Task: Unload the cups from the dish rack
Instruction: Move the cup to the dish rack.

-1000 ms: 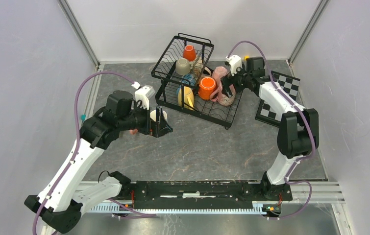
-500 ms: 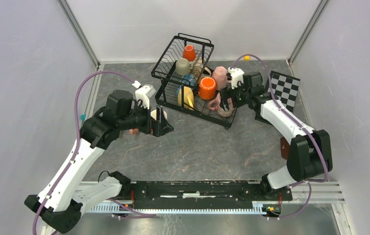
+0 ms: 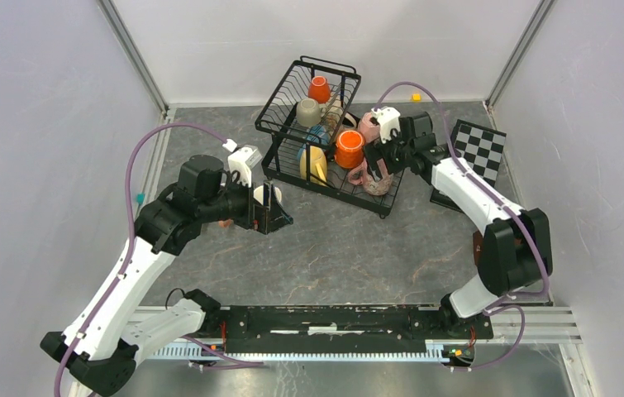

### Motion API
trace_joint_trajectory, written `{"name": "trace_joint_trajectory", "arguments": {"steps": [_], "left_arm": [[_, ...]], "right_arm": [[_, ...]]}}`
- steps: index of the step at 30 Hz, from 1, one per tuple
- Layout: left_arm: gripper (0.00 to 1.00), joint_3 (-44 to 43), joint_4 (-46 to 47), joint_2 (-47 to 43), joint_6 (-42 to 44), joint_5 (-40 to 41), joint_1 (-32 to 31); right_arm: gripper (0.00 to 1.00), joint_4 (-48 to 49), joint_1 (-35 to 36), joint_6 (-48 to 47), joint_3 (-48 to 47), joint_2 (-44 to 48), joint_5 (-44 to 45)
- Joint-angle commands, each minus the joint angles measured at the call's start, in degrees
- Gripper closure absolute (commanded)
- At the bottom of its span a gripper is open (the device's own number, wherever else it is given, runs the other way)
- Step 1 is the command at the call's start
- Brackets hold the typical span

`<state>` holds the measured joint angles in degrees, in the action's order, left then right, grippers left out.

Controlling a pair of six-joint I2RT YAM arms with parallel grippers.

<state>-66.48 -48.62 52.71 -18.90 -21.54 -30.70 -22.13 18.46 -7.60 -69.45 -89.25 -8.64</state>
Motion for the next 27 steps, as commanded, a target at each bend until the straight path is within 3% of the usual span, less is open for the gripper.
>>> {"name": "trace_joint_trajectory", "arguments": {"steps": [1,11,21,27], "left_arm": [[0.00,-0.1,2.4,-0.9,-1.9,-1.6,-0.2],[0.00,0.1,2.3,-1.0,-1.8,-1.8,-0.2],[0.00,-0.2,2.4,-0.1,-1.9,-1.9,-0.3],[0.00,1.5,5.7,-0.4,-4.0,-3.3,-0.4]], "right_arm": [[0.02,-1.3,0.1,-3.8,-4.7,-2.9,-1.9],[0.02,-3.7,0.2,-6.2,-9.0,-7.8,-3.0],[0.02,-4.2,0.1,-4.2,-7.0,-9.8,-0.6],[0.08,-3.5,0.1,-4.5,-5.3,-7.8,-1.5]]}}
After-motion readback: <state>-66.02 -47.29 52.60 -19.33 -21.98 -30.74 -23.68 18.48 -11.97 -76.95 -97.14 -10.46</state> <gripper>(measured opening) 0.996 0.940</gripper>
